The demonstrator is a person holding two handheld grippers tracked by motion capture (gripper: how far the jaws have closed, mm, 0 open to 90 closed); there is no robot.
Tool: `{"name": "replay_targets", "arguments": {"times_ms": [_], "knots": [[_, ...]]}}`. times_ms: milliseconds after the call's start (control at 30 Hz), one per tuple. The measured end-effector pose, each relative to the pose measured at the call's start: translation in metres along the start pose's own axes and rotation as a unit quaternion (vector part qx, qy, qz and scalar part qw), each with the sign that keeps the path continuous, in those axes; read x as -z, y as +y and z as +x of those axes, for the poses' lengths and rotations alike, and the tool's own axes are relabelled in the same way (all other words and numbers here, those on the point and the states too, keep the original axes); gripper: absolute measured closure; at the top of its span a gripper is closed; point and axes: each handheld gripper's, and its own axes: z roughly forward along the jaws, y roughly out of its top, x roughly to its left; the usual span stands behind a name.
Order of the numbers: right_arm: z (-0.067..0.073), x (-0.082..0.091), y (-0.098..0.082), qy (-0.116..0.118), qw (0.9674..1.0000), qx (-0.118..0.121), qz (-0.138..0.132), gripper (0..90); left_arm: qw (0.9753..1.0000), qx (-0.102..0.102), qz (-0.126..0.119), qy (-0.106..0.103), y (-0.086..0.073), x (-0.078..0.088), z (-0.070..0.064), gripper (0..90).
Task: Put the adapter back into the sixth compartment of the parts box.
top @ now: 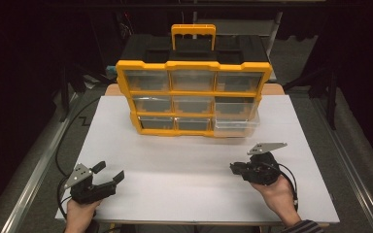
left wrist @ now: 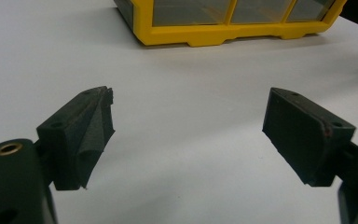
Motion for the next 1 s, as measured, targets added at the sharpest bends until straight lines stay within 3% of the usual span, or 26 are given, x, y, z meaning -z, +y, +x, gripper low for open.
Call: {"name": "replay_targets", "arguments": {"times_ms": [300,600,1000], "knots": [[-0.008,0.016,-0.01,-0.005,0.9993,-0.019,-0.032,77.0,1.0,0.001,-0.001,0.001,0.0,0.0,0.0,17.2],[-0.015,0.041,-0.012,-0.012,0.9966,-0.035,-0.074,77.0,1.0,0.002,-0.001,0.002,0.0,0.0,0.0,17.1],[-0.016,0.059,-0.001,-0.013,0.9935,-0.031,-0.109,77.0,1.0,0.002,-0.001,0.002,0.0,0.0,0.0,17.2]]}}
